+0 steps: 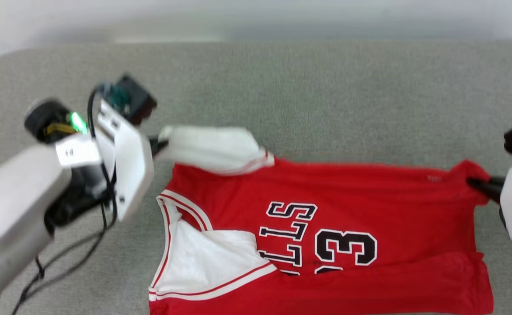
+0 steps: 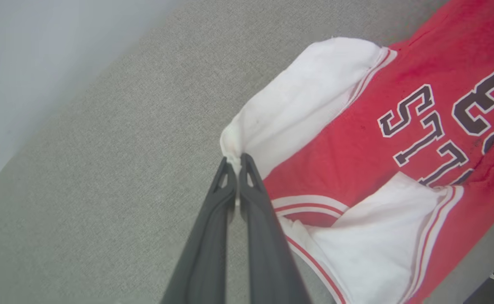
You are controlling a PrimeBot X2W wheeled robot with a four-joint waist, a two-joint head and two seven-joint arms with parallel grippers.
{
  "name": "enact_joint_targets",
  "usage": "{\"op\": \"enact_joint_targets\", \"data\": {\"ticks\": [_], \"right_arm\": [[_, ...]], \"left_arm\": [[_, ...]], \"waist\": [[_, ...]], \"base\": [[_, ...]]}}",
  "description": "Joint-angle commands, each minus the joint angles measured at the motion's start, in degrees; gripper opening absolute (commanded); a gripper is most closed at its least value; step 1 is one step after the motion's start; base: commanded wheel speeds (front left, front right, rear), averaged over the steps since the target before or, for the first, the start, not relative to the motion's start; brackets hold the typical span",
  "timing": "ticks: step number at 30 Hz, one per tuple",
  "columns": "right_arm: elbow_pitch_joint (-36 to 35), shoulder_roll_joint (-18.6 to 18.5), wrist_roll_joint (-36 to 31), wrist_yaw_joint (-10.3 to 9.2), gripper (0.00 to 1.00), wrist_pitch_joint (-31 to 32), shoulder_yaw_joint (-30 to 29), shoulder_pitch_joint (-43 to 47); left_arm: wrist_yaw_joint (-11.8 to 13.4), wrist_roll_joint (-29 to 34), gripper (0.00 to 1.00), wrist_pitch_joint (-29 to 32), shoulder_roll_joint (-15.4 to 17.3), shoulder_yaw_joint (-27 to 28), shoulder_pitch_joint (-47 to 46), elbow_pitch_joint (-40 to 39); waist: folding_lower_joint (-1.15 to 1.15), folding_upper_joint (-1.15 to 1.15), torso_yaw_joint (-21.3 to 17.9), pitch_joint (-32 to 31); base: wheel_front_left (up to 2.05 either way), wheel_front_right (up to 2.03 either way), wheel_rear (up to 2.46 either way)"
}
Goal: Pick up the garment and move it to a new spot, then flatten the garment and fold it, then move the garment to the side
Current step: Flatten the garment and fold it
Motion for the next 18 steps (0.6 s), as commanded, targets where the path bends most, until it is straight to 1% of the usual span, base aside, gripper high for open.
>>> {"op": "enact_joint_targets", "data": {"ticks": [1, 4, 7, 12, 15, 18], "right_arm": [[-0.68, -0.96, 0.33, -0.04, 0.0, -1.33, -0.41, 2.64], [-1.6, -1.88, -0.32, -0.04, 0.0, -3.12, -0.88, 6.19], [-2.0, -1.56, -0.16, -0.04, 0.0, -4.82, -1.79, 10.02], [-2.7, -0.93, -0.32, -0.04, 0.0, -6.66, -3.38, 16.32], [-2.59, -0.36, -0.8, -0.04, 0.0, -7.06, -4.22, 19.64], [-1.72, 0.53, -1.44, -0.04, 0.0, -6.83, -4.77, 22.18]], "left_arm": [[1.12, -0.69, 0.0, -0.83, 1.05, -0.54, 3.2, -1.83], [2.92, -1.58, 0.0, -1.86, 3.28, -1.63, 7.95, -4.96], [4.61, -2.28, 0.0, -3.04, 5.08, -2.97, 12.58, -7.69], [7.56, -3.87, 0.0, -5.32, 6.86, -4.91, 19.9, -10.38], [8.55, -4.46, 0.0, -6.5, 6.71, -5.98, 23.08, -10.47], [9.0, -5.73, 0.0, -7.61, 5.77, -6.79, 25.66, -8.92]], "waist": [[0.0, 0.0, 0.2, -2.49], [0.0, 0.0, 0.03, -3.91], [0.0, 0.0, -0.14, -4.87], [0.0, 0.0, -0.18, -5.31], [0.0, 0.0, -0.24, -4.8], [0.0, 0.0, -0.21, -4.03]], "base": [[0.0, 0.0, 0.0], [0.0, 0.0, 0.0], [0.0, 0.0, 0.0], [0.0, 0.0, 0.0], [0.0, 0.0, 0.0], [0.0, 0.0, 0.0]]}}
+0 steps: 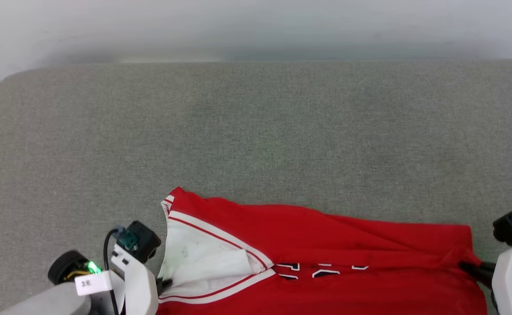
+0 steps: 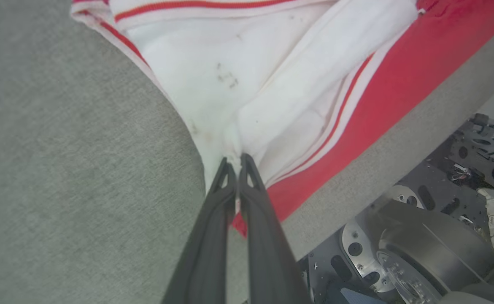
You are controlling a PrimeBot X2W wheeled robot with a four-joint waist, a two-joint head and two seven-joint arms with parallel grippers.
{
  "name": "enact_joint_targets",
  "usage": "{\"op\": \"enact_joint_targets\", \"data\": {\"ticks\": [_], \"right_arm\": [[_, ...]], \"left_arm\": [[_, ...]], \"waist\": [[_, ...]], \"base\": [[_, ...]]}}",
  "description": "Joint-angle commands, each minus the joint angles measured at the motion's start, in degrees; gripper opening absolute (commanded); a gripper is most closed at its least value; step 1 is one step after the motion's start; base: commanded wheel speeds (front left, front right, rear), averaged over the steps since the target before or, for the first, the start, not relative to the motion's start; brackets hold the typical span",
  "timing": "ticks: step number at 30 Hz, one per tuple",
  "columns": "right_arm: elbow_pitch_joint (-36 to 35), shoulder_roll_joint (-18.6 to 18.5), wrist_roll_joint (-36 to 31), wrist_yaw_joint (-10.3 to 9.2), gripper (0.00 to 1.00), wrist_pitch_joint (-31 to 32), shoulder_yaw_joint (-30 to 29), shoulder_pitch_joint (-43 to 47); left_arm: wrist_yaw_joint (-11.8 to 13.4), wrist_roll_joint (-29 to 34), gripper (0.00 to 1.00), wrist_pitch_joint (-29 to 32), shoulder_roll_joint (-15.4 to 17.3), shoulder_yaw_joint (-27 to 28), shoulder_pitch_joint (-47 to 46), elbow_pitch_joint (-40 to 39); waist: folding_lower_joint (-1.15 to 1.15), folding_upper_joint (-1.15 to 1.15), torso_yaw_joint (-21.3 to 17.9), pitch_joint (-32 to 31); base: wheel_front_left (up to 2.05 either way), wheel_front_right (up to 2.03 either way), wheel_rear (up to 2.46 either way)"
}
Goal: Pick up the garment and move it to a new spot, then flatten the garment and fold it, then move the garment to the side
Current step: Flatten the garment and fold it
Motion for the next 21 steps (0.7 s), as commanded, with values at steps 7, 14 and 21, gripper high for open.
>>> {"op": "enact_joint_targets", "data": {"ticks": [7, 14, 21], "right_arm": [[3.24, 3.4, -2.23, -0.05, 0.0, -0.46, -0.29, 3.14], [0.99, 3.16, -2.24, -0.04, 1.0, -3.3, -2.9, 2.31], [-5.16, -0.55, 3.24, -0.03, 1.0, -4.75, -10.75, 5.9]], "left_arm": [[-0.55, -1.27, 0.0, -2.12, -2.95, -1.48, 3.52, 5.46], [2.33, -0.11, 1.0, -9.96, -3.1, 1.53, 4.7, 6.11], [11.54, 3.35, 1.0, -22.59, -2.17, 6.81, 6.62, 3.06]], "waist": [[0.01, 0.0, -0.33, 1.45], [0.01, 0.0, -1.07, -0.35], [0.01, 0.0, -0.82, -2.04]], "base": [[0.0, 0.0, 0.0], [0.0, 0.0, 0.0], [0.0, 0.0, 0.0]]}}
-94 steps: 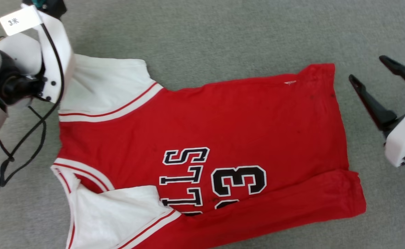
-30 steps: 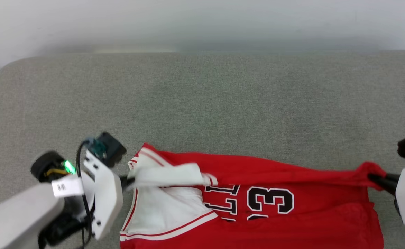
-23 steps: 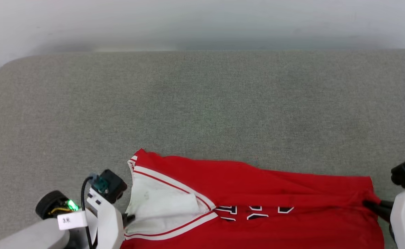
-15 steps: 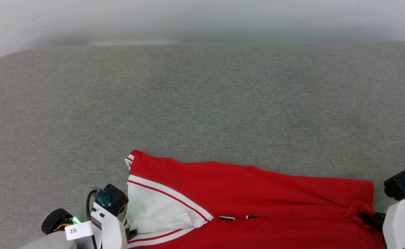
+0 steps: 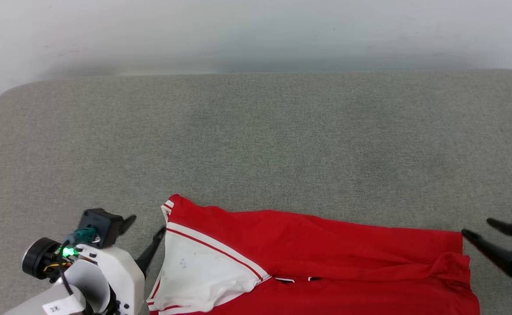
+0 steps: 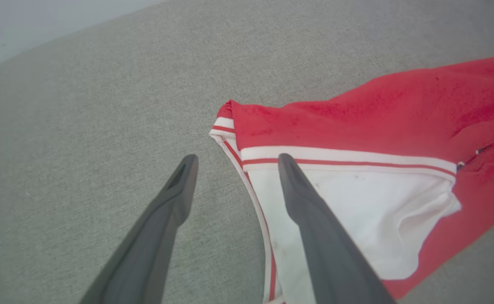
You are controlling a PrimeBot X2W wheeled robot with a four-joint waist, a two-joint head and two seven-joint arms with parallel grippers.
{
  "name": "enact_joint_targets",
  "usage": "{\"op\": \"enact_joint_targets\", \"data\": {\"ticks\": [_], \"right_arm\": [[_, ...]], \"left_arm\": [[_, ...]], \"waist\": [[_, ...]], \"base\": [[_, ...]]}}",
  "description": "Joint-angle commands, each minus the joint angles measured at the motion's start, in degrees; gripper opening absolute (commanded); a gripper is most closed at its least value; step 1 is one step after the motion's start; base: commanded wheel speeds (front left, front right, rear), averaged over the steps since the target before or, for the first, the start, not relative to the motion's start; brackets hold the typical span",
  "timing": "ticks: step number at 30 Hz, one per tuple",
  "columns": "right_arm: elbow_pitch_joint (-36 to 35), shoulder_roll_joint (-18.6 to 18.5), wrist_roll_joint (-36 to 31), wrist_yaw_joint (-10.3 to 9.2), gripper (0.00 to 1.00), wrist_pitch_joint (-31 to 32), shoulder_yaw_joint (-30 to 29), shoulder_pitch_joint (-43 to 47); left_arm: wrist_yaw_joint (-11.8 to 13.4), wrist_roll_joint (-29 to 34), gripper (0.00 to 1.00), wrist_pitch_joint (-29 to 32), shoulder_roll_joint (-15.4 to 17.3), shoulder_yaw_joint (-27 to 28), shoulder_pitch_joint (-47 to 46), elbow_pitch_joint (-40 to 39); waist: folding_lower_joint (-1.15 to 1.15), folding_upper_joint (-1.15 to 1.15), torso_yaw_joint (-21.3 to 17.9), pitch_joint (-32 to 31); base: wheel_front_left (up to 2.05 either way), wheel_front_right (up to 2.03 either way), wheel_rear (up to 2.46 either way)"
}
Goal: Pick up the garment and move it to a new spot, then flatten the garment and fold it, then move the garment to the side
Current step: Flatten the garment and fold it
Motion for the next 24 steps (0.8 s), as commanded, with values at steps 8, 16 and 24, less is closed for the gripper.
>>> {"op": "enact_joint_targets", "data": {"ticks": [8, 16, 24], "right_arm": [[1.45, -0.1, 9.73, -0.02, 1.0, 1.35, -11.56, 5.27], [6.89, 2.29, 16.72, -0.02, 1.0, 8.57, -13.07, 8.54], [10.02, 6.7, 18.98, -0.02, 1.0, 12.7, -10.95, 8.1]], "left_arm": [[8.97, 2.36, 1.0, -14.0, -3.58, 6.76, 3.66, 0.55], [12.9, 10.73, 1.0, -15.78, -9.89, 16.11, 6.4, 0.55], [11.5, 22.16, 1.0, -15.76, -17.76, 27.4, 11.83, 0.22]], "waist": [[0.0, 0.0, 0.79, 0.61], [0.0, 0.0, 2.88, 2.81], [0.0, 0.0, 4.69, 5.36]], "base": [[0.0, 0.0, 0.0], [0.0, 0.0, 0.0], [0.0, 0.0, 0.0]]}}
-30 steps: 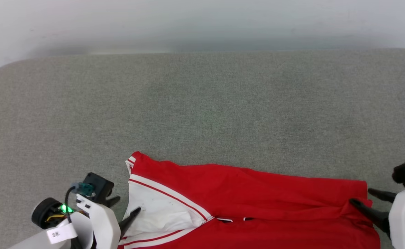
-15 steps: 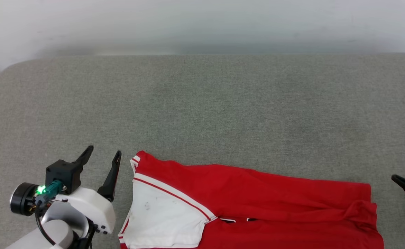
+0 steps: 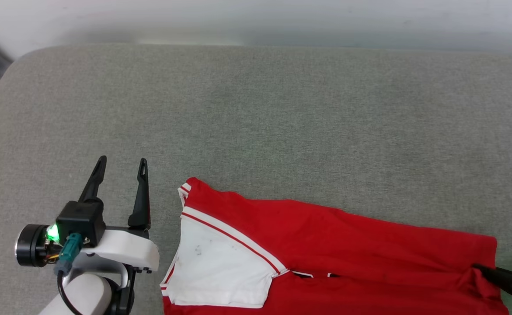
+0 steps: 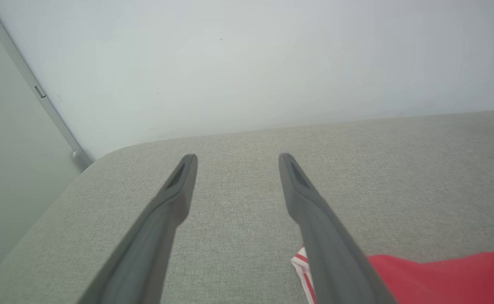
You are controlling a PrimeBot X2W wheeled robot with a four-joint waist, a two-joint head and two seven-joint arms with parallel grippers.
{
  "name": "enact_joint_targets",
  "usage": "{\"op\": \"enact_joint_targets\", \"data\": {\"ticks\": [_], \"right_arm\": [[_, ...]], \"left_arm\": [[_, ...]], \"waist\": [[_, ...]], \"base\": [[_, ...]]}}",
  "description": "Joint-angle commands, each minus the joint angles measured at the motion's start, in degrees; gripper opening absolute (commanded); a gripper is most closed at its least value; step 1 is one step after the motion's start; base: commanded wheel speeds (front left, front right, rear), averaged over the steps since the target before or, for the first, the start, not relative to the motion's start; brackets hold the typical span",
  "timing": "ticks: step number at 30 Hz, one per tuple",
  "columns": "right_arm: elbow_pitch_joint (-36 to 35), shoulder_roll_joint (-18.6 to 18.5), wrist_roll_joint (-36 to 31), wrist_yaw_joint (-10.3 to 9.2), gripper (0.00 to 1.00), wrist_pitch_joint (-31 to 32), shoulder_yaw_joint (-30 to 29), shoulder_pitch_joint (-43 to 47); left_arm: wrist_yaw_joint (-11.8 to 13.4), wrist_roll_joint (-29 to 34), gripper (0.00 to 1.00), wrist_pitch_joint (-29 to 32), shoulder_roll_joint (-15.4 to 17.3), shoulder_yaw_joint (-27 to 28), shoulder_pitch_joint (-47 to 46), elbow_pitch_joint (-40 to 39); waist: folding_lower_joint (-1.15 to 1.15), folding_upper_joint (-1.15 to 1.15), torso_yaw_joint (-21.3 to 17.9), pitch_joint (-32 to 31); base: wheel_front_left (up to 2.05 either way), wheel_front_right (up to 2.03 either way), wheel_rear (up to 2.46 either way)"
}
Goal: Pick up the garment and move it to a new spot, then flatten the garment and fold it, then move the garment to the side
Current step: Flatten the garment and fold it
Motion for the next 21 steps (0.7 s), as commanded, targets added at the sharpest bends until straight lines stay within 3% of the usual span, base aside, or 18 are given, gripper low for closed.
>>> {"op": "enact_joint_targets", "data": {"ticks": [1, 6, 7, 11, 12, 15, 21], "right_arm": [[0.46, 1.39, 0.03, -0.02, 1.0, 1.44, 1.62, 0.25], [0.24, 4.85, 0.78, -0.01, 1.0, 5.79, 6.21, 0.99], [0.03, 6.63, 1.0, -0.01, 1.0, 7.56, 8.36, 1.07], [-0.76, 8.23, 1.34, 0.0, 1.0, 8.43, 9.99, 0.2], [-1.69, 8.8, 2.03, 0.07, 0.0, 8.31, 9.89, -0.83], [-2.27, 7.26, 2.22, 0.04, 0.0, 7.16, 8.23, -3.06], [-3.1, 3.96, 3.12, -0.04, 0.0, 4.45, 4.15, -5.66]], "left_arm": [[-0.7, 2.01, 1.0, -0.27, -1.63, 1.85, 1.46, 0.13], [-3.56, 7.69, 1.0, -0.27, -6.73, 7.45, 4.3, 0.91], [-5.24, 10.77, 1.0, -0.28, -9.62, 10.12, 5.7, 1.08], [-7.33, 14.62, 1.0, -0.28, -13.05, 13.18, 7.48, 1.21], [-8.92, 17.36, 1.0, -0.27, -15.15, 15.03, 8.27, 1.72], [-11.25, 21.58, 1.0, -0.28, -18.15, 17.79, 9.15, 2.93], [-12.66, 25.92, 1.0, -0.28, -21.16, 20.72, 11.3, 1.83]], "waist": [[-0.01, 0.0, 0.68, 0.76], [-0.01, 0.0, 1.32, 1.69], [-0.01, 0.0, 1.58, 2.06], [-0.01, 0.0, 1.76, 2.47], [-0.01, 0.0, 1.77, 2.64], [-0.01, 0.0, 1.31, 2.22], [-0.01, 0.0, 0.49, 0.79]], "base": [[0.0, 0.0, 0.0], [0.0, 0.0, 0.0], [0.0, 0.0, 0.0], [0.0, 0.0, 0.0], [0.0, 0.0, 0.0], [0.0, 0.0, 0.0], [0.0, 0.0, 0.0]]}}
